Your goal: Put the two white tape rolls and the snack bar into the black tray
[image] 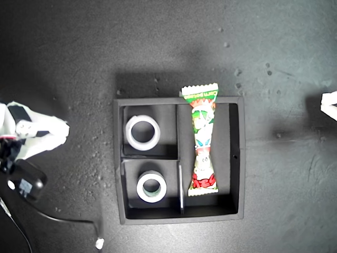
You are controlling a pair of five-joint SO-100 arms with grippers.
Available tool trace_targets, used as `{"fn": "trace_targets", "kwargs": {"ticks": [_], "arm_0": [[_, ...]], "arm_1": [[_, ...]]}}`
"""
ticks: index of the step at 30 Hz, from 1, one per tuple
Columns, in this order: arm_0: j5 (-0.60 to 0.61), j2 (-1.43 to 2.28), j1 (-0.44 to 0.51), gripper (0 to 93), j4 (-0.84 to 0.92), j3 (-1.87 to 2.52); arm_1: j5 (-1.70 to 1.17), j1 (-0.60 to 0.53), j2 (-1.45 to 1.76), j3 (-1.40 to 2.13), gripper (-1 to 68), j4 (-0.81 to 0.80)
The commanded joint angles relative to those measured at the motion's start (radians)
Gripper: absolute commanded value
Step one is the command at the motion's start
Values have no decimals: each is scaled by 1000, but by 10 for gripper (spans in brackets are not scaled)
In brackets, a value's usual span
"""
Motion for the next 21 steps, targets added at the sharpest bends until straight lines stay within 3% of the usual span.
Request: {"fn": "trace_targets", "kwargs": {"ticks": [1,13,21], "arm_0": [[-23,63,-3,1,40,67],[-97,64,-83,1,95,150],[-55,64,-94,2,192,150]], "arm_1": [[31,8,11,14,-6,48],[51,21,11,14,-3,183],[54,18,11,14,-1,239]]}}
